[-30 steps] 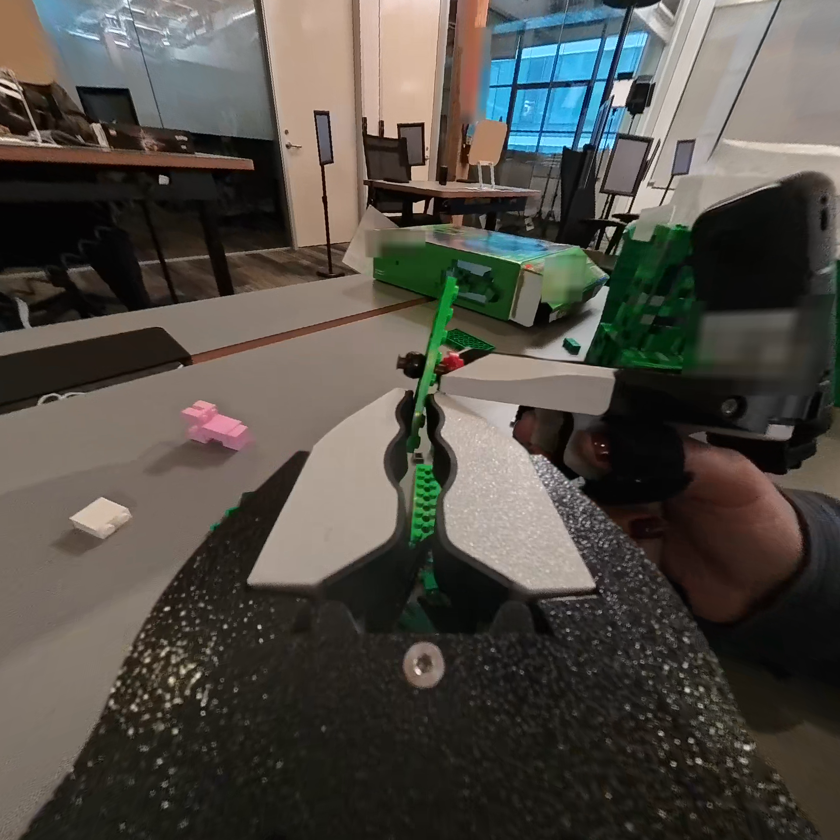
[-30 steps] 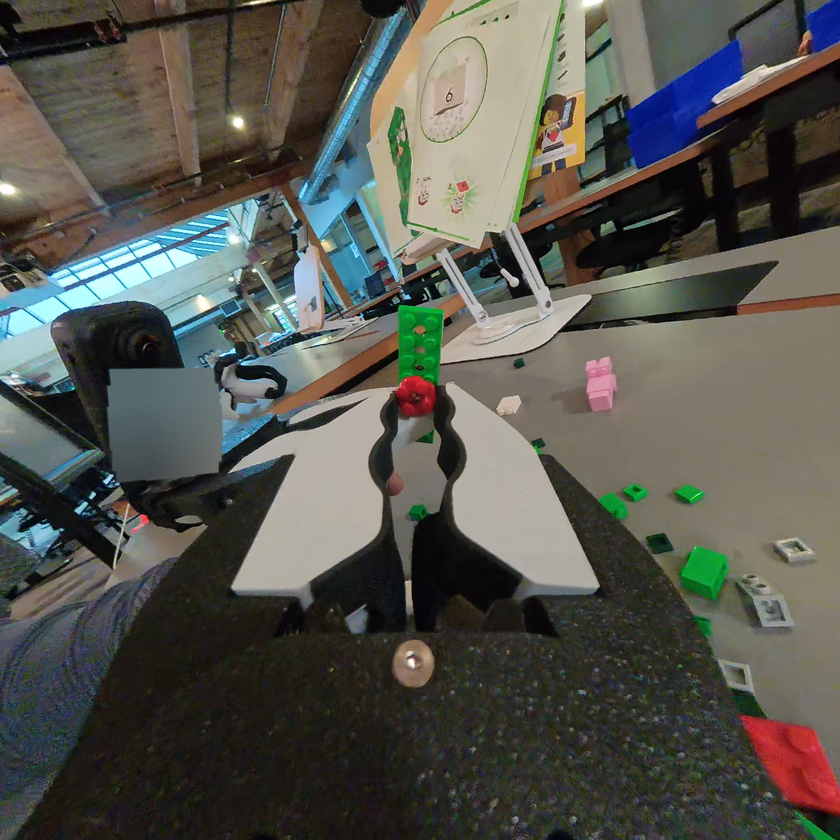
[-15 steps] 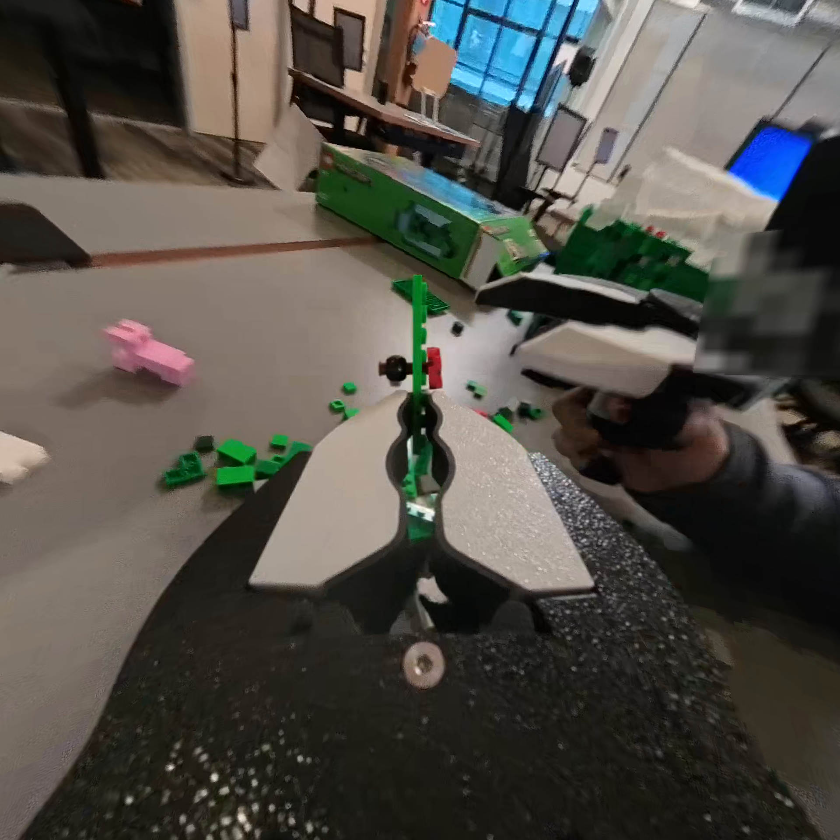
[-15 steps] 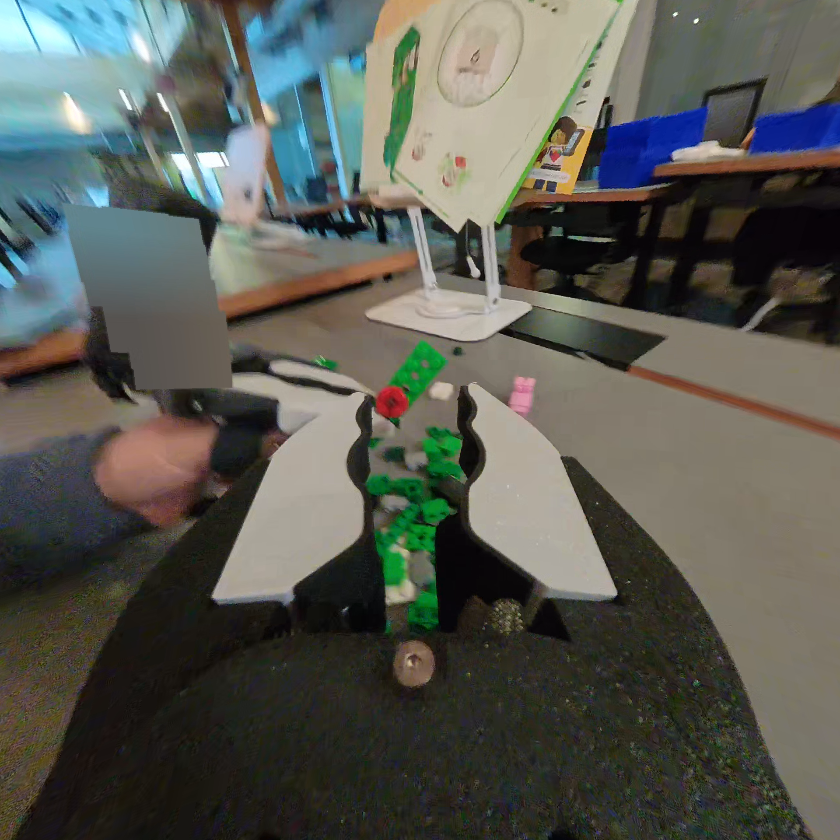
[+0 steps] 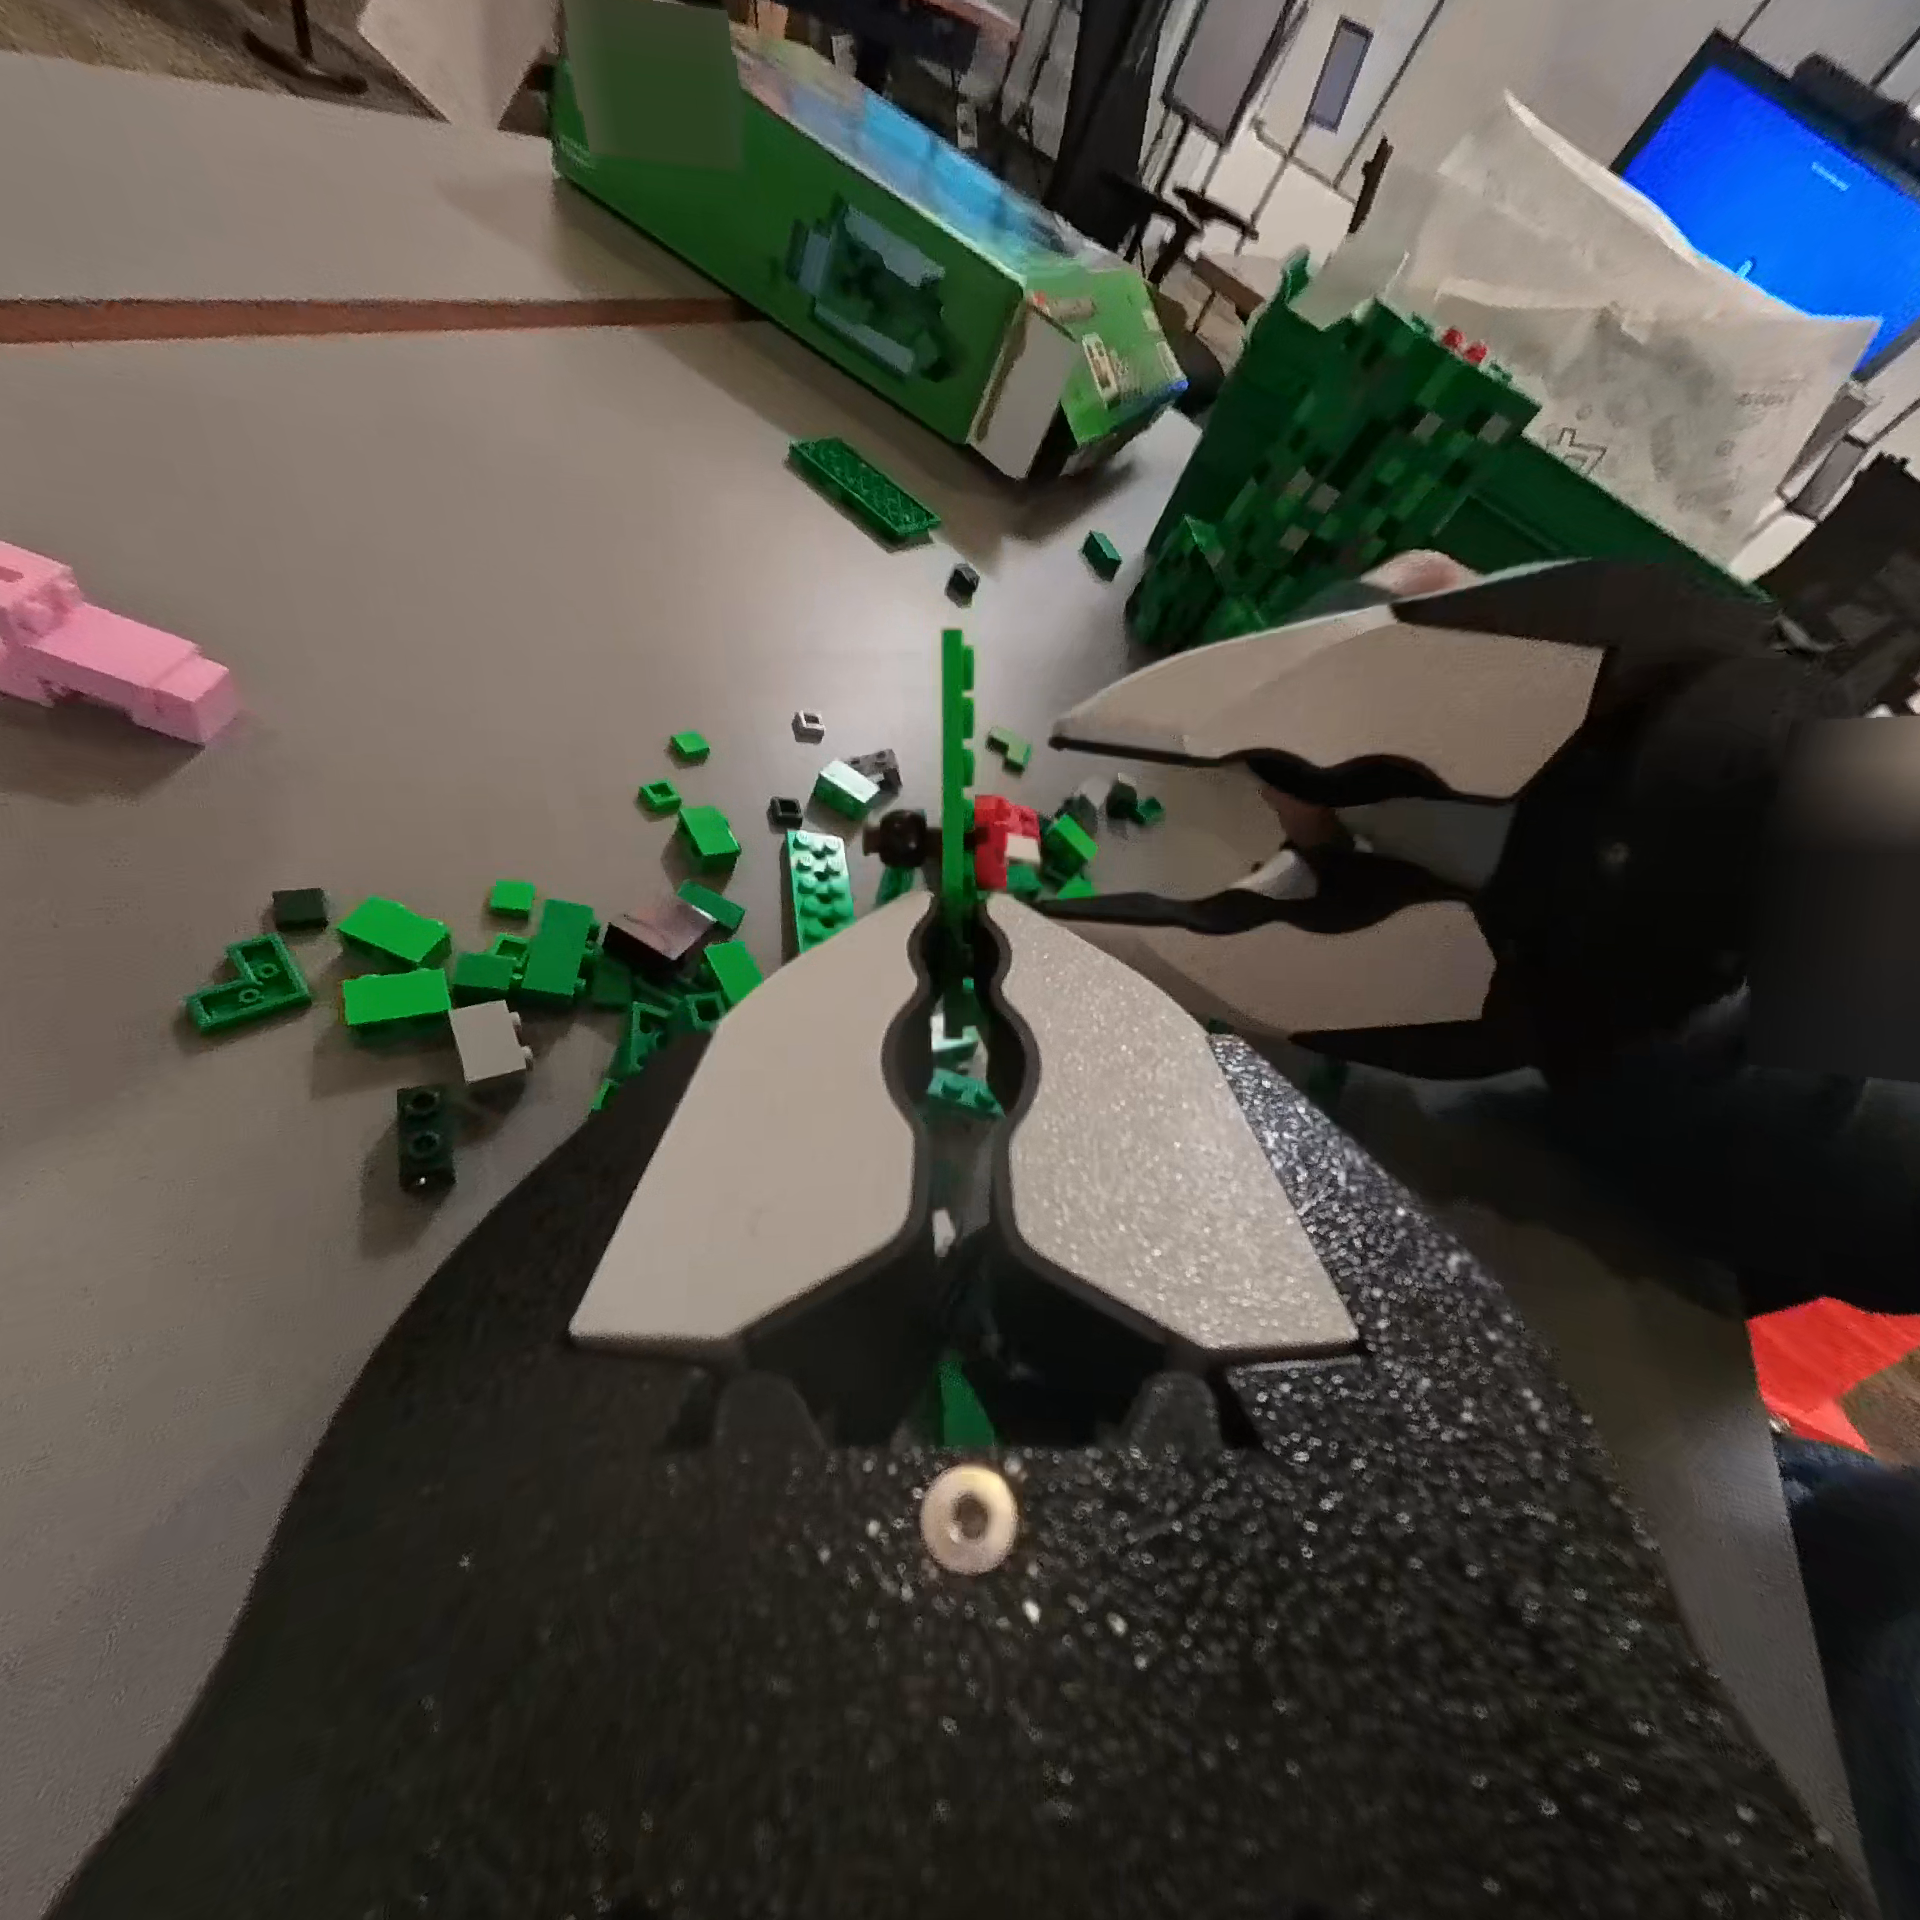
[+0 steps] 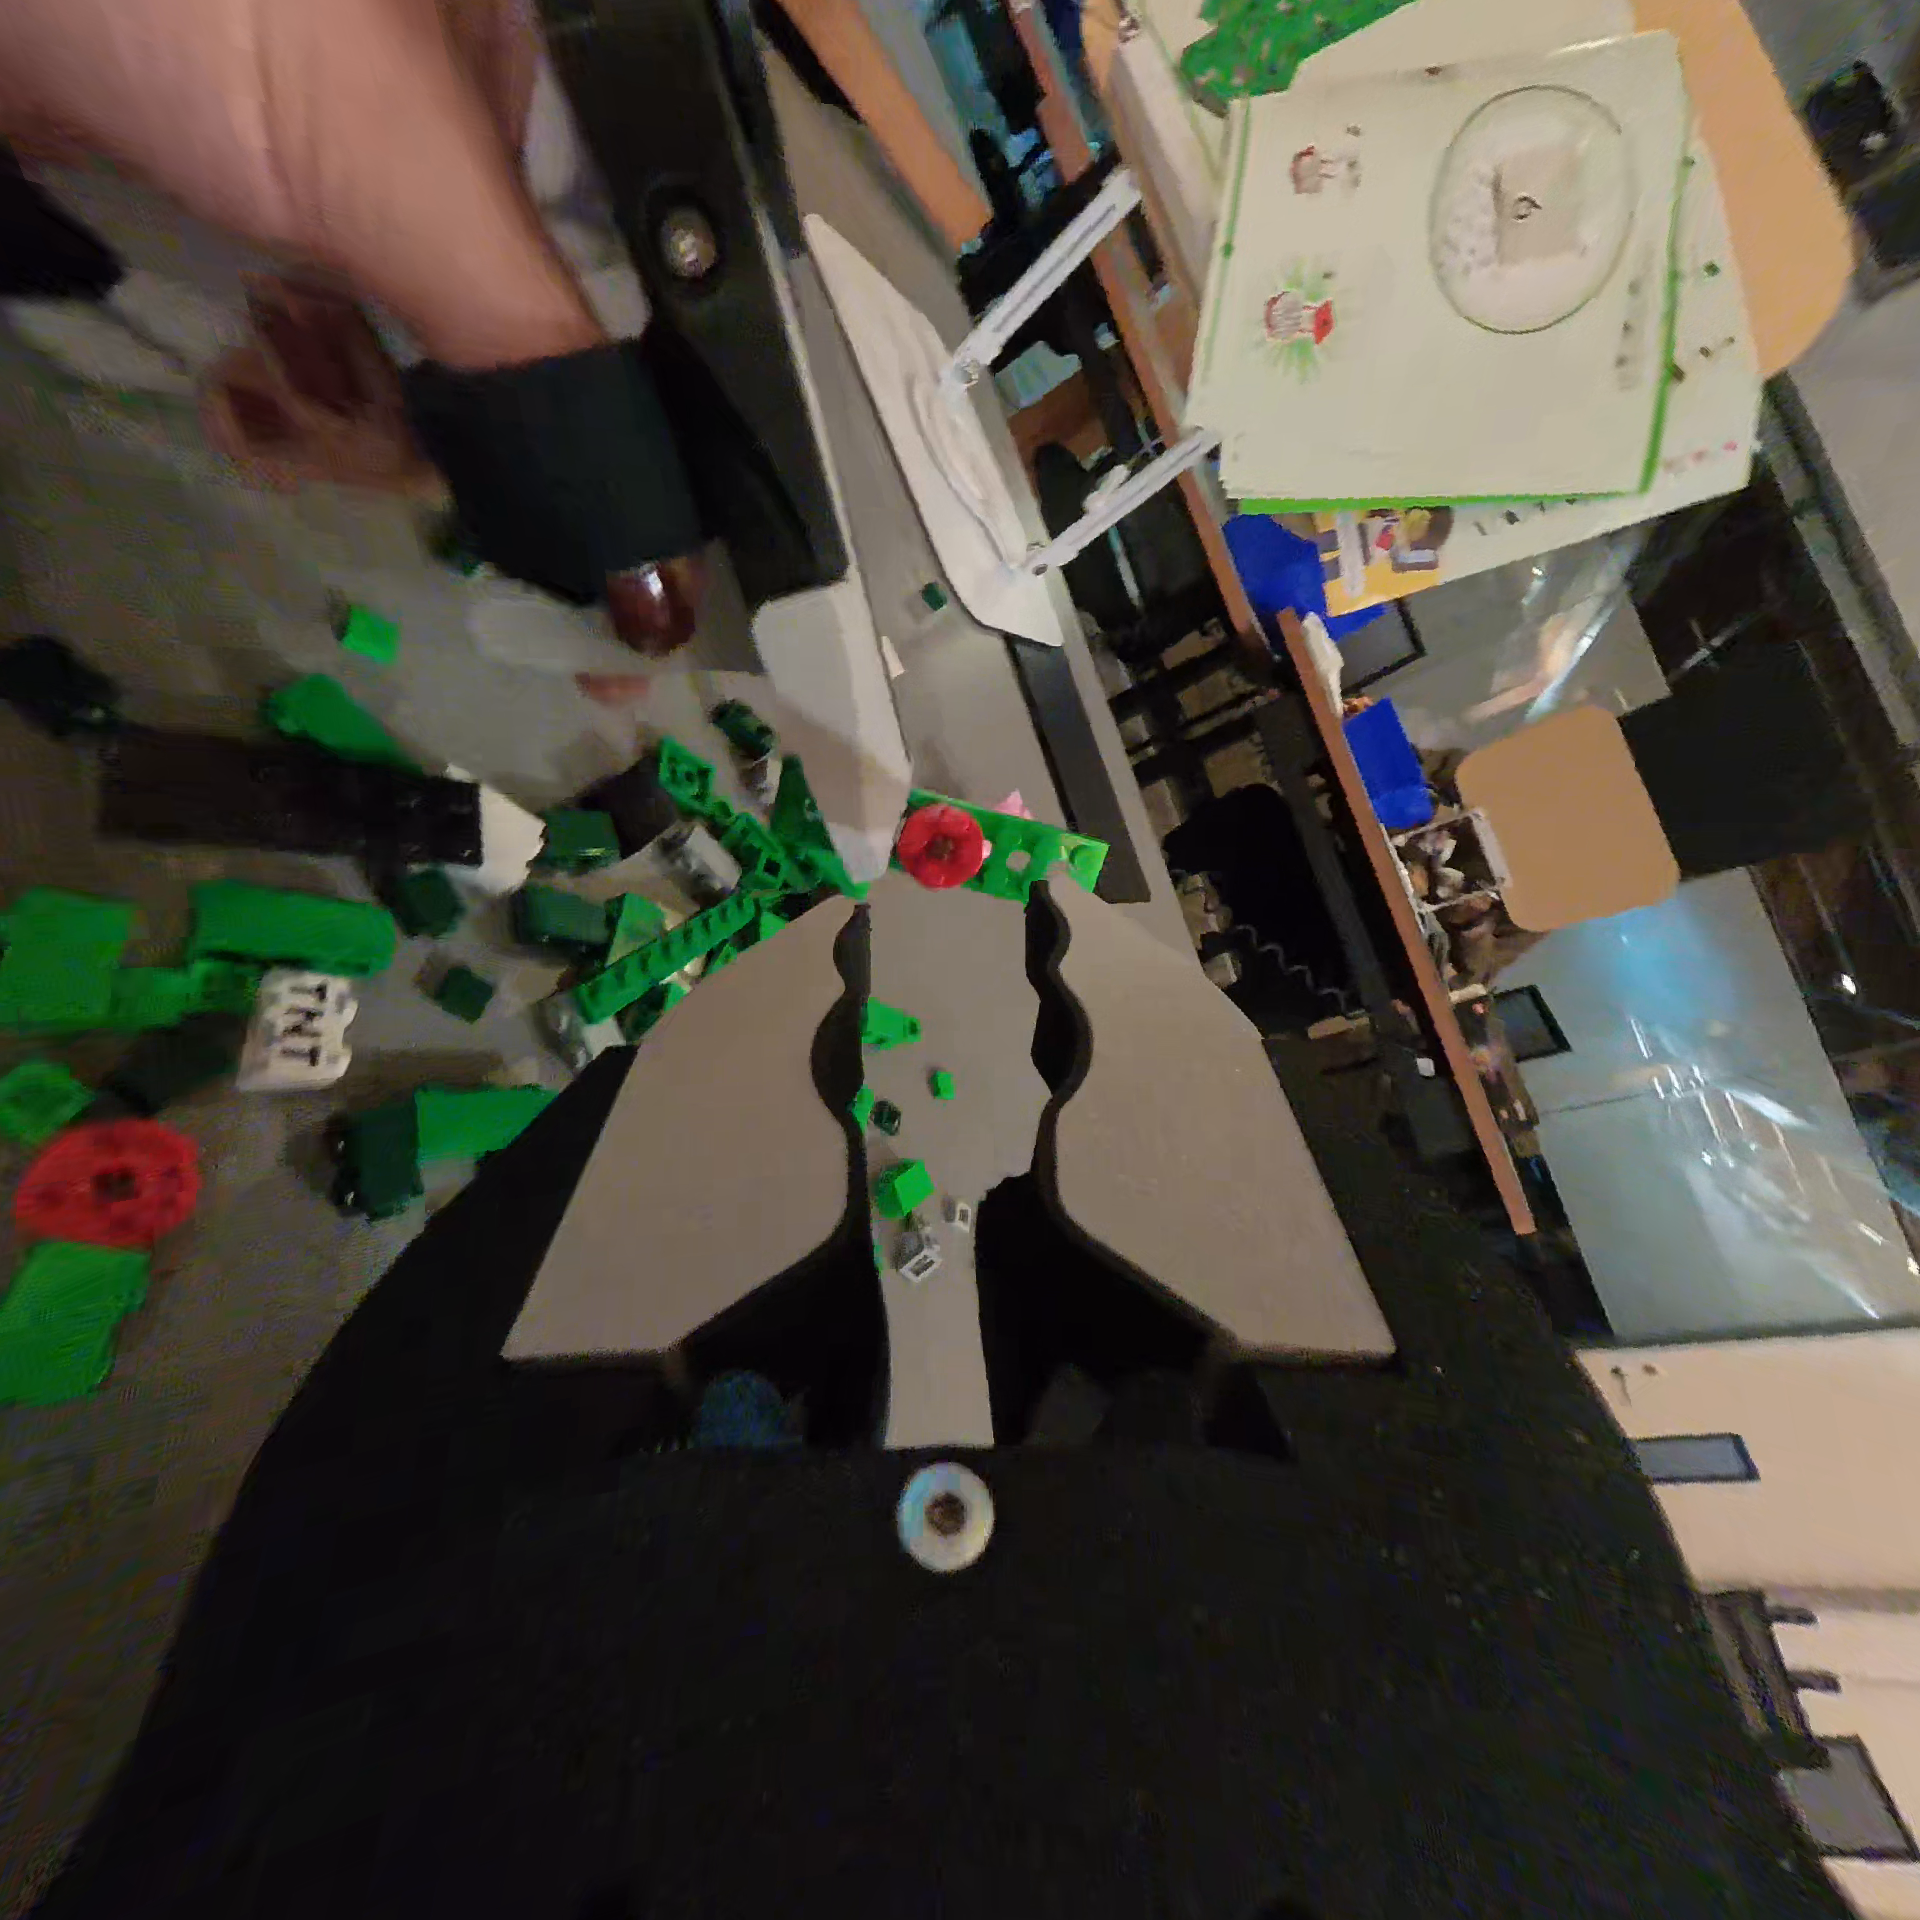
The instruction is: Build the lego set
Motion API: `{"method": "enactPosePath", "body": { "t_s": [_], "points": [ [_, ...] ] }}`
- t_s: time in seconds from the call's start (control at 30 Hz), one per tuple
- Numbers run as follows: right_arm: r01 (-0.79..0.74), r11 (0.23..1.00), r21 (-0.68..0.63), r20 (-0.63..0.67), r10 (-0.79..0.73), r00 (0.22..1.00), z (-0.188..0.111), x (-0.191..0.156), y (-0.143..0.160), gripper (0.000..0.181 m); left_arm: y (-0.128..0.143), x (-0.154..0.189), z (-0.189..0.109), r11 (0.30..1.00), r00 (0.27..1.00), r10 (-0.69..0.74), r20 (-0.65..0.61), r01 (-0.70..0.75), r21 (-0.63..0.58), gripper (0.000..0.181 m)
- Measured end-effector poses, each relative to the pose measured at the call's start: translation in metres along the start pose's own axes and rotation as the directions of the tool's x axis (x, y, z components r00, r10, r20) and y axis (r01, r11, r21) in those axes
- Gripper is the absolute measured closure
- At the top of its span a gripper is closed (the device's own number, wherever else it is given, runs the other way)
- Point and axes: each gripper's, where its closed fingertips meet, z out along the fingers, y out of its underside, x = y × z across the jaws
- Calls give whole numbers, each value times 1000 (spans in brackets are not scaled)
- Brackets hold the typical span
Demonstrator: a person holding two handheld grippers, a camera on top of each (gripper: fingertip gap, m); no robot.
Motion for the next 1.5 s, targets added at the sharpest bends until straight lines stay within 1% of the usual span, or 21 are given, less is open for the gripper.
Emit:
{"method": "enactPosePath", "body": {
  "t_s": [0.03,0.13,0.23,0.3,0.43,0.57,0.63,0.7,0.77,0.87,0.97,1.03,1.13,1.2,1.27,1.33,1.37,1.4,1.43,1.47,1.5],
  "points": [
    [35,999,-1,13,-35,999,-1,-2,1,150,3,0,0,1000,1000,0,-8,0,-26,177],
    [139,990,5,6,-139,990,-4,-6,-1,147,10,5,0,996,999,16,-28,-18,-91,177],
    [248,968,-33,-12,-249,968,-1,-10,0,147,15,12,3,991,998,26,-50,-32,-132,177],
    [310,950,-46,-16,-311,950,0,-13,2,153,18,13,4,988,998,24,-59,-32,-148,178],
    [378,924,-51,-29,-380,924,0,-14,2,159,19,14,3,987,997,13,-77,-25,-156,177],
    [430,901,-56,-7,-431,902,-1,-18,1,164,23,14,1,982,996,30,-87,-46,-184,177],
    [373,927,-51,5,-373,928,-2,-16,1,165,21,12,2,985,997,34,-65,-45,-166,177],
    [243,970,-33,28,-242,970,-1,-15,2,165,19,10,3,986,997,67,-39,-72,-154,177],
    [129,992,-14,44,-128,991,0,-13,3,165,16,8,4,983,993,115,-2,-114,-144,177],
    [-31,1000,3,78,31,996,2,-12,6,166,14,4,5,957,962,258,89,-242,-163,177],
    [-213,976,50,115,206,972,1,-7,4,166,6,4,5,946,941,313,128,-298,-127,177],
    [-317,946,69,129,307,943,1,-4,2,167,2,3,4,940,927,338,161,-324,-109,177],
    [-461,883,88,155,445,882,3,-1,1,167,-4,0,2,907,872,420,250,-402,-121,177],
    [-562,822,98,187,539,821,4,0,0,167,-7,-1,1,898,854,440,279,-426,-110,178],
    [-655,748,107,236,621,747,4,2,-2,167,-10,-1,1,901,857,431,282,-424,-86,178],
    [-720,683,123,284,671,684,2,4,-3,167,-12,1,-1,893,847,446,291,-444,-75,178],
    [-740,658,140,302,683,665,0,7,-4,176,-12,-2,-2,883,830,464,311,-460,-90,177],
    [-758,627,178,346,681,645,-6,10,-9,181,-14,-15,-7,878,793,472,386,-463,-121,177],
    [-784,588,199,390,687,613,-13,14,-14,181,-14,-23,-12,871,778,484,400,-472,-135,177],
    [-793,577,196,396,693,602,-15,17,-14,181,-16,-24,-13,892,815,443,374,-444,-89,177],
    [-779,599,188,385,684,619,-15,17,-13,181,-20,-21,-15,913,855,392,339,-406,-31,177]
  ]
}}
